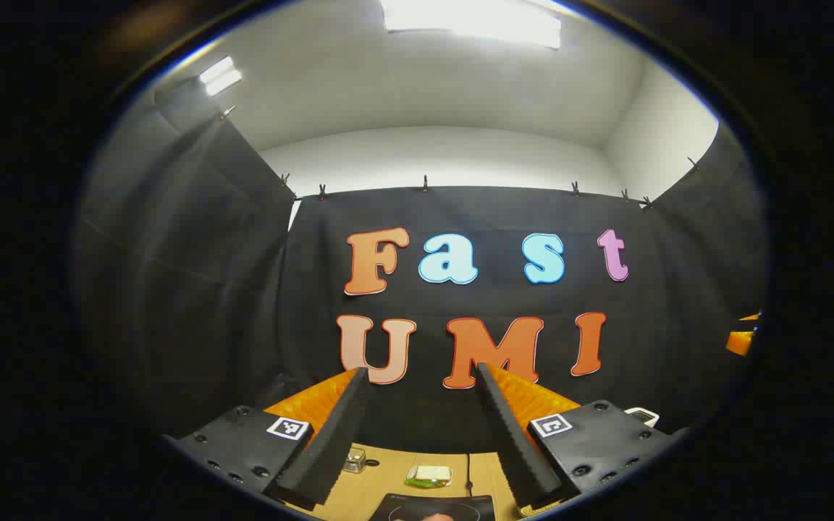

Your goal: First push the handle of the pot to place it horizontally, then grasp the pot with both hands and set it on the induction cooktop.

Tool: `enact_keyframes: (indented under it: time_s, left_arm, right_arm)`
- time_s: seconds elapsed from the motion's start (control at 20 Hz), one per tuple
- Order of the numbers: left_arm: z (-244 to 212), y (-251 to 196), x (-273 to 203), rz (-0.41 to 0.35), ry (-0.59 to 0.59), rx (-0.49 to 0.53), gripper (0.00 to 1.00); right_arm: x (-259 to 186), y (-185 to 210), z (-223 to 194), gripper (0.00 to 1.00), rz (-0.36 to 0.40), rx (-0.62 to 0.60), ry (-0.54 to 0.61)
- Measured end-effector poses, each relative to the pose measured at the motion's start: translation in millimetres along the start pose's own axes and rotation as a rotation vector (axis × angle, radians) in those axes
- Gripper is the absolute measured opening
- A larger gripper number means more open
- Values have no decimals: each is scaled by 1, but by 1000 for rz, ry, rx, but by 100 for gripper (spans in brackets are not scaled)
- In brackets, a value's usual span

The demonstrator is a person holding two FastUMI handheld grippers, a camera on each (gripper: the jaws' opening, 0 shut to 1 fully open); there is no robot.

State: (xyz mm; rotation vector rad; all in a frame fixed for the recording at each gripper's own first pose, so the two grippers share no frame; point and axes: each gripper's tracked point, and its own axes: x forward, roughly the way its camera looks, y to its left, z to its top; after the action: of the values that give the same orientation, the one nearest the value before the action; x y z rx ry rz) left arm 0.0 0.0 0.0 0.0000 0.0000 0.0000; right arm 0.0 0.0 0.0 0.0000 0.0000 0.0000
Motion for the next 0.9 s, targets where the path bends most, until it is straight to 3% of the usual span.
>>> enact_keyframes:
  time_s: [0.05, 0.2, 0.25, 0.3, 0.35, 0.45, 0.5, 0.55, 0.65, 0.7, 0.9]
  left_arm:
    - [1, 0, 1, 1, -4, 5, 98]
    - [0, 0, -2, 9, 0, 32, 93]
    - [2, 1, -3, 11, -5, 35, 98]
    - [3, 0, -2, 13, -12, 32, 98]
    - [4, -1, -2, 14, -17, 32, 95]
    - [4, 2, -1, 22, -25, 37, 95]
    - [5, 4, 2, 23, -29, 38, 95]
    - [5, 4, 4, 20, -33, 35, 95]
    - [6, 2, 4, 13, -40, 29, 98]
    - [7, 4, 4, 16, -46, 31, 93]
    - [12, 2, 2, 16, -67, 45, 98]
  right_arm:
    - [3, 3, 0, 100, 5, 2, 1]
    - [7, 8, -1, 100, 24, 13, 9]
    - [7, 9, -1, 100, 28, 16, 9]
    - [7, 11, 1, 95, 30, 18, 9]
    - [8, 12, 2, 100, 33, 19, 5]
    - [10, 14, 5, 95, 34, 20, -2]
    - [10, 18, 6, 100, 41, 19, -1]
    - [11, 21, 5, 95, 48, 22, 2]
    - [10, 26, 5, 95, 63, 33, 9]
    - [10, 27, 6, 95, 67, 37, 11]
    - [9, 27, 9, 95, 71, 40, 14]
